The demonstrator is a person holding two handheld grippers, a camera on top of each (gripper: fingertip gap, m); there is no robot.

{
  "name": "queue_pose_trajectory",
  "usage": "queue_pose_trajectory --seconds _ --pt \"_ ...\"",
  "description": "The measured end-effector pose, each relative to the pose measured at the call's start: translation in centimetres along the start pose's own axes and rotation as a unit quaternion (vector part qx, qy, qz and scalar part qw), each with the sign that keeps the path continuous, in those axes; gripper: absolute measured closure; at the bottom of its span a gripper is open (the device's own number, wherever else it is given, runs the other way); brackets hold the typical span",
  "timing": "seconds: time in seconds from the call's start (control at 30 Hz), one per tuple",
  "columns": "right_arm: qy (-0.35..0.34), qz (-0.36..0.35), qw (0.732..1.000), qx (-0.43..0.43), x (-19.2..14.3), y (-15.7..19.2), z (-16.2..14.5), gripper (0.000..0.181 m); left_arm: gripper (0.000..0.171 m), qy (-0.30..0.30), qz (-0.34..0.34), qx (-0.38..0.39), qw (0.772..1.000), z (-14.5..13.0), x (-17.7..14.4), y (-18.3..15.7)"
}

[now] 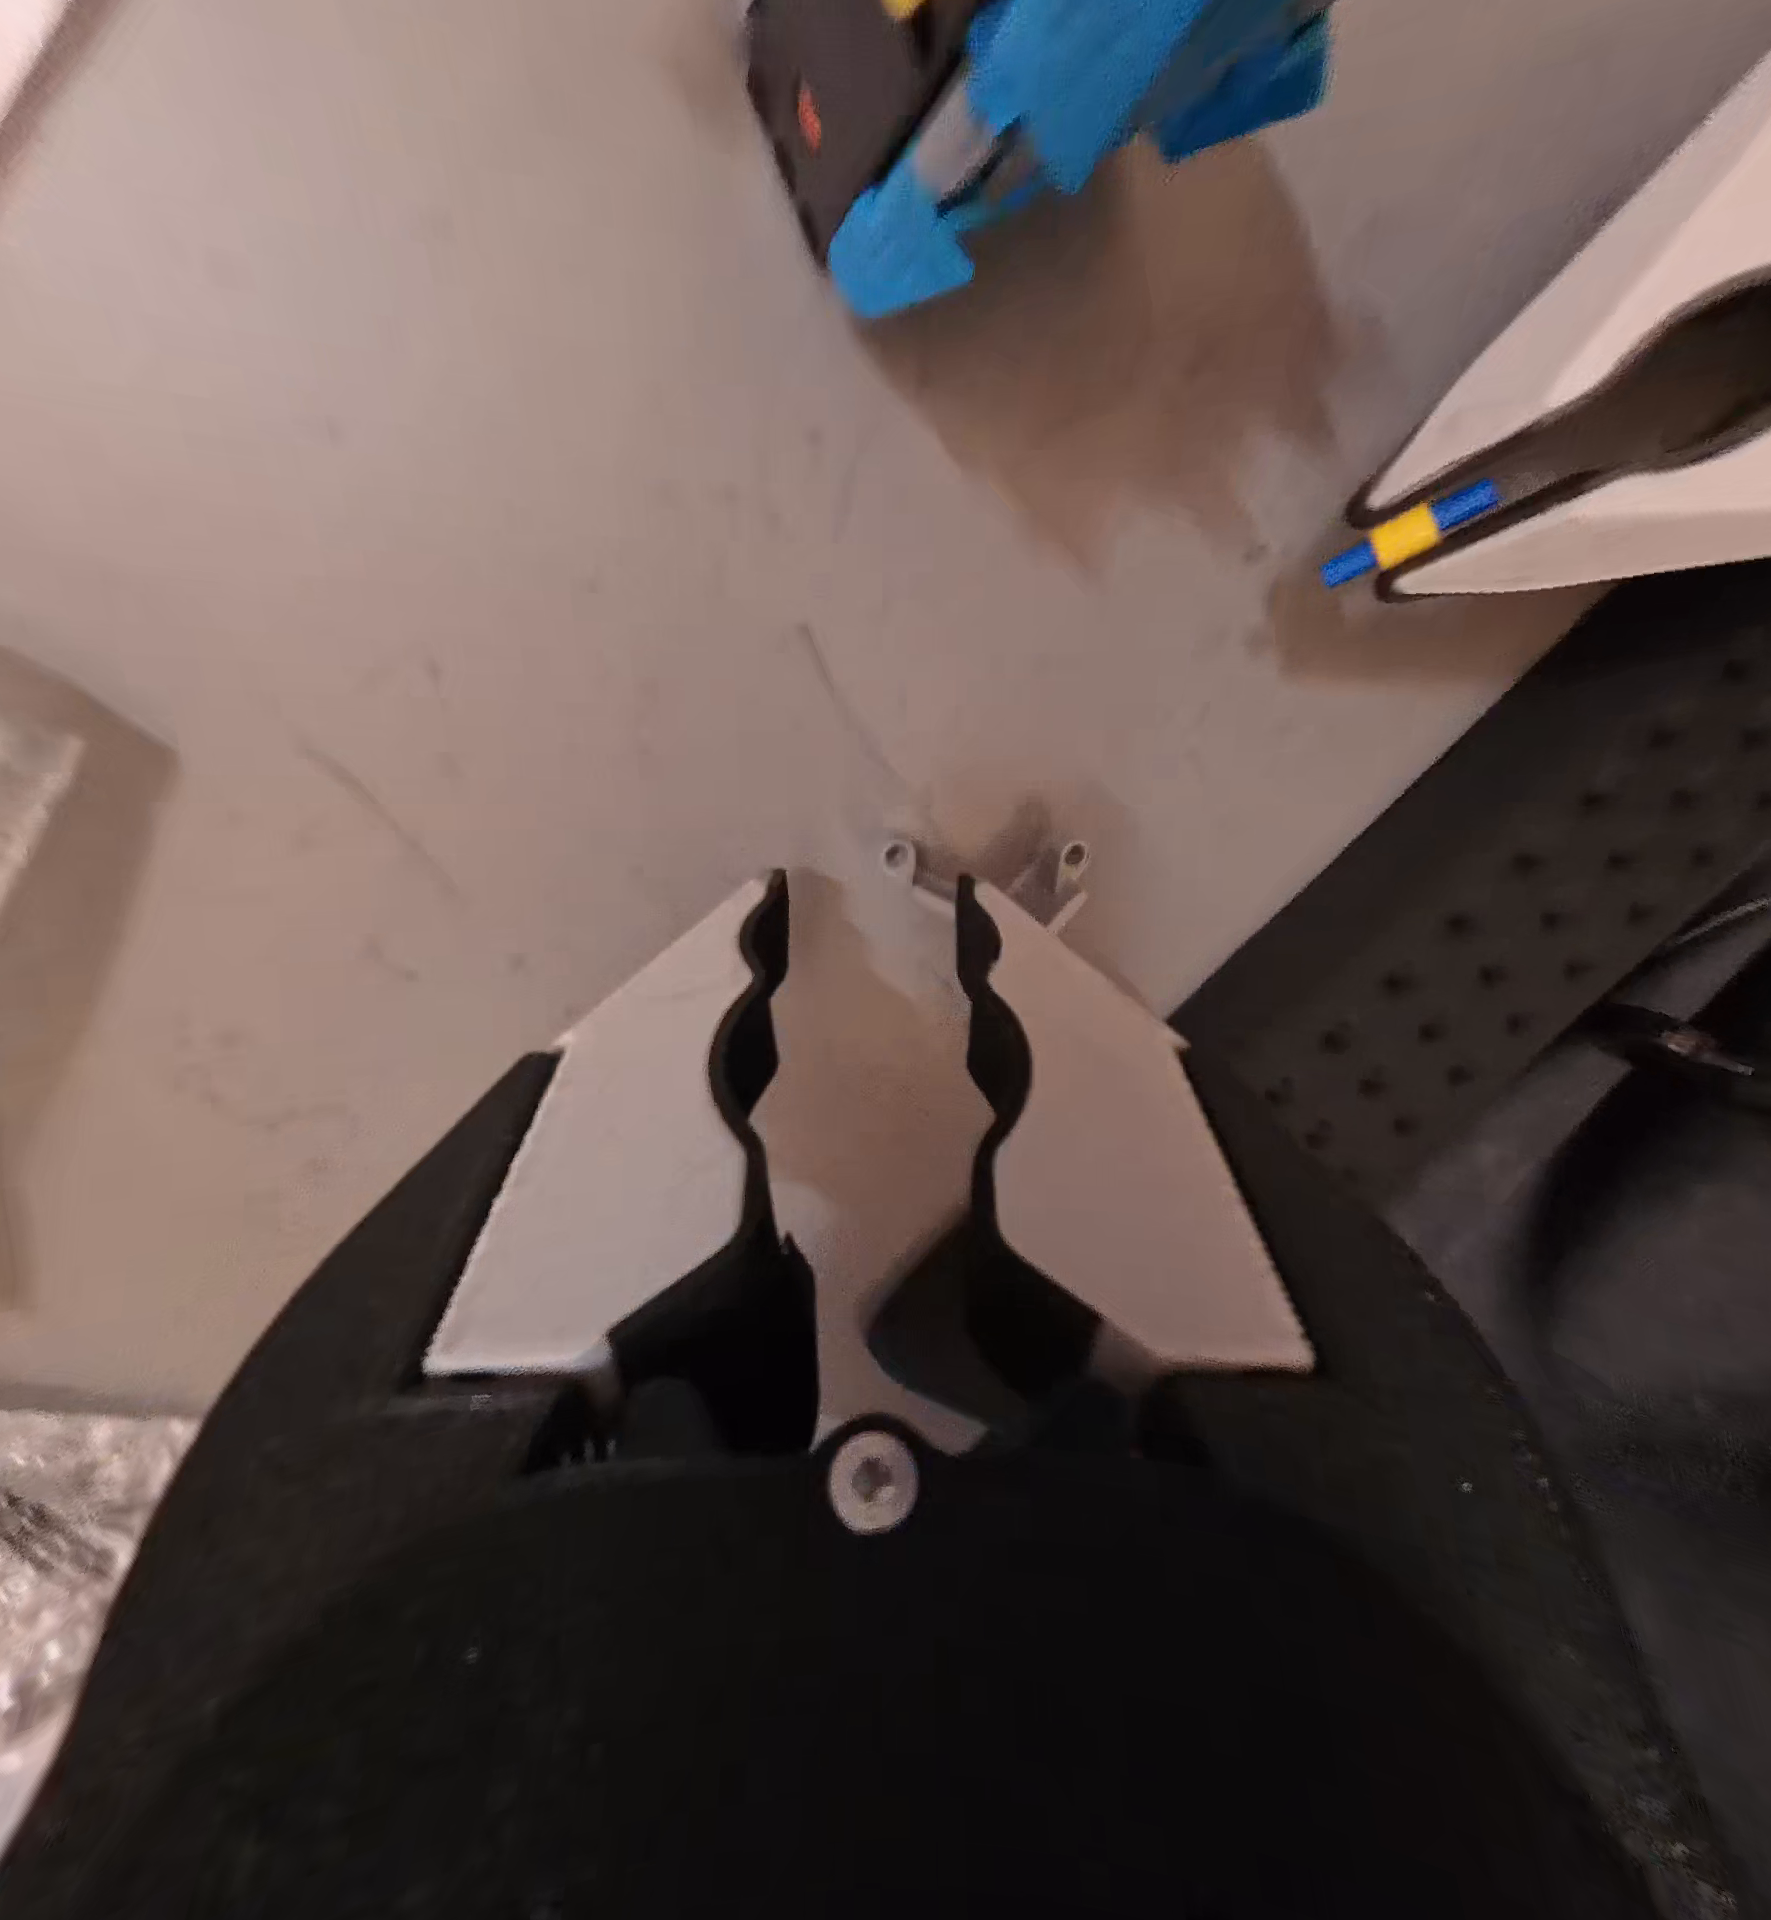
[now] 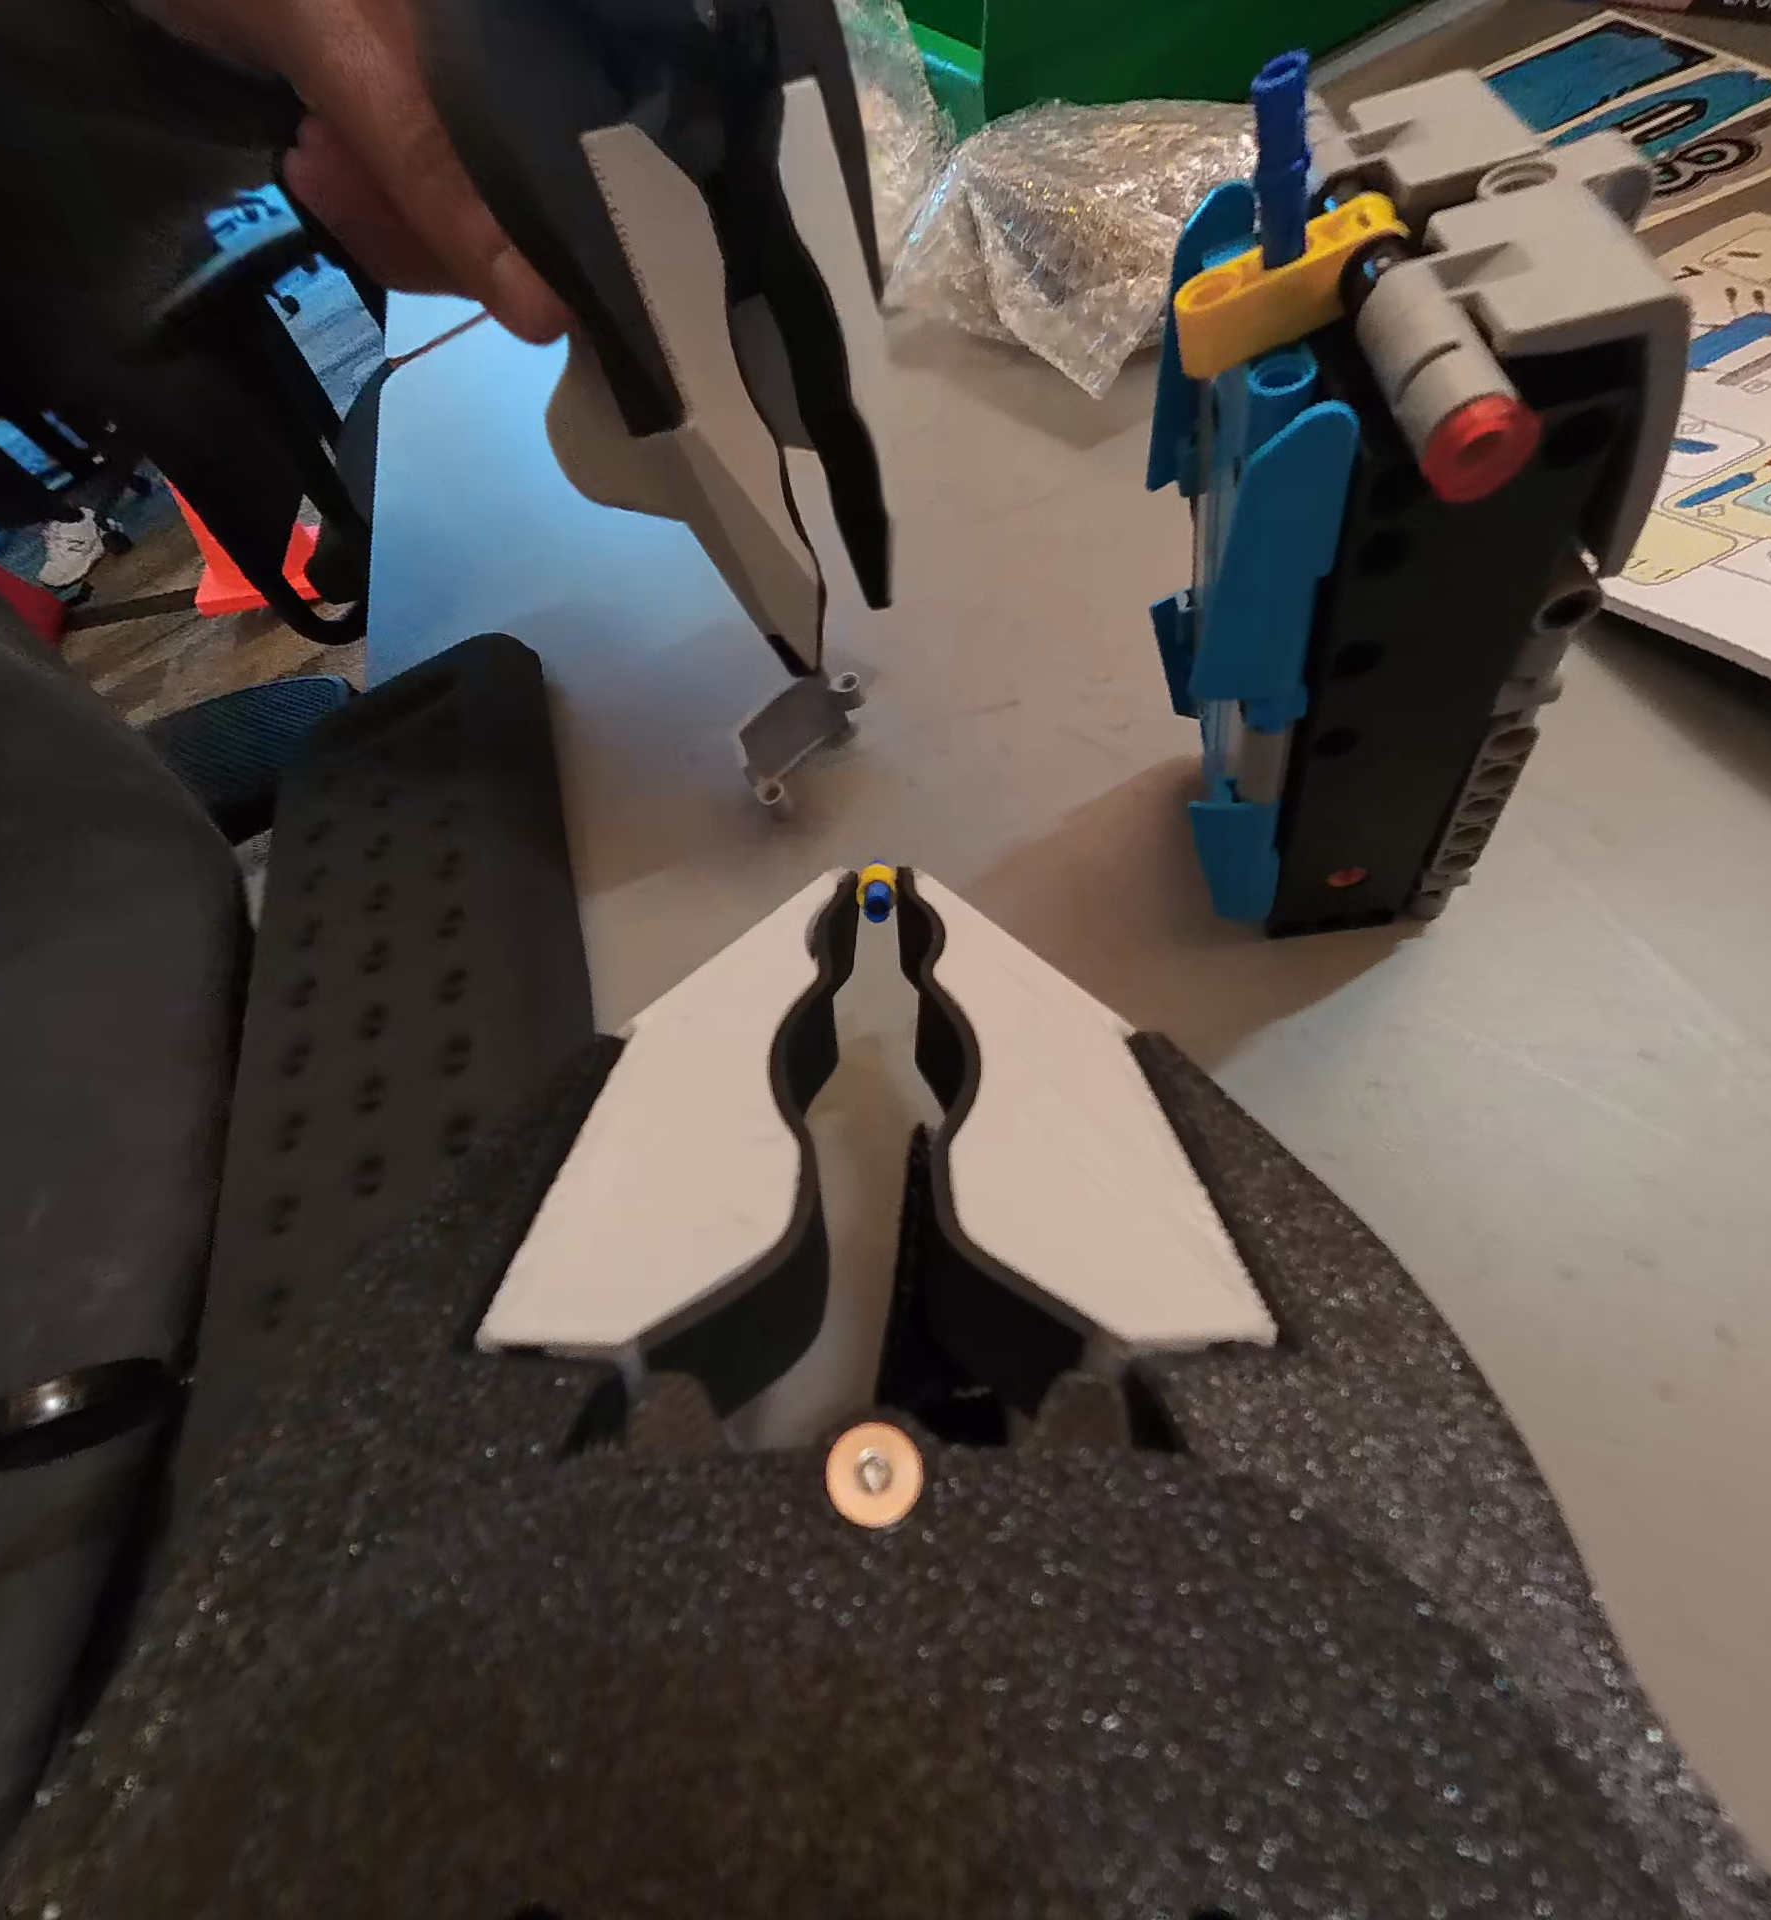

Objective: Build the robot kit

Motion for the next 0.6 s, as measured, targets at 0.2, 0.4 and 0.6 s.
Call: queue_pose_trajectory --seconds 0.2,0.4,0.6 --pt "0.008 0.008 1.000 -0.006 0.1 0.4 -0.2 0.174 0.140 0.041 0.077 -0.037 0.996 -0.1 0.0 0.6" --pt "0.009 0.013 1.000 -0.011 0.1 0.8 -0.2 0.174 0.136 0.025 0.062 -0.053 0.996 0.7 0.2 -0.9" --pt "0.011 0.013 1.000 -0.010 0.2 0.8 -0.3 0.174 0.135 0.044 0.079 -0.016 0.996 0.4 0.7 -1.4"
Point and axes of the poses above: each gripper's, where its closed fingertips meet, x out along the fingers, z out of its top, y = z × x across the jaws, the point moved 4 cm from there along -x, back along the fingers, and after that the axes turned 7 degrees about -y, right-handed, at the moved point
